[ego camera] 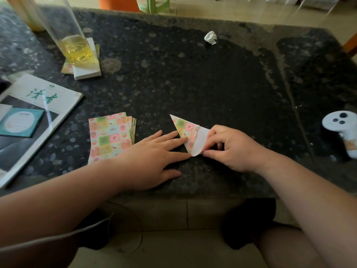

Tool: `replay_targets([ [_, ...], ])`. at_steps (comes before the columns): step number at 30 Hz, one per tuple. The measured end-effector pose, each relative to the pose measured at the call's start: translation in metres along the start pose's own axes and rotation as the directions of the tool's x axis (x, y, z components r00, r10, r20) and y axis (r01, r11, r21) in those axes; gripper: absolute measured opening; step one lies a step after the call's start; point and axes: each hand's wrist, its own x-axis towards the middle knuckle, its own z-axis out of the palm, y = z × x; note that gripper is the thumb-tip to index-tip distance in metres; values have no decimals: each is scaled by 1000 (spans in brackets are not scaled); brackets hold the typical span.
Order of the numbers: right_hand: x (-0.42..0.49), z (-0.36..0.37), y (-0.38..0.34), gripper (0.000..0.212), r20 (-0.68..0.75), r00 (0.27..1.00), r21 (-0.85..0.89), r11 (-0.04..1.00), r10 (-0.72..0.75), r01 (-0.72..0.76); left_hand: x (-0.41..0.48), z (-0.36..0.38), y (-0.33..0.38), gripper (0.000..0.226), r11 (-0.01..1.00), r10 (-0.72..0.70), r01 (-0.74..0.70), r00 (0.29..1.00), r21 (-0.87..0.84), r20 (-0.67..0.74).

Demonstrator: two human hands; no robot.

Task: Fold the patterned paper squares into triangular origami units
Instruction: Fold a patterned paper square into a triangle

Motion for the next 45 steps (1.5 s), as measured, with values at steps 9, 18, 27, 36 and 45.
replay_targets([
  [9,8,-3,-10,11,40,986,10,986,164,-165,-2,-5,0,58,1000,7,-7,1000,6,-5],
  [18,19,-8,-21,11,67,958,40,958,279,-282,-6,0,4,62,1000,13,-11,997,28,-75],
  [27,23,-4,-24,13,20,952,30,951,307,-307,-9,8,3,76,999,32,-28,992,40,-121],
  [36,22,-1,-27,12,-9,959,2,959,285,-285,-3,5,-4,70,999,-22,23,999,40,-37],
  [45,20,1,-30,13,-30,964,4,965,262,-262,-4,4,-5,68,999,-17,17,1000,38,-7],
])
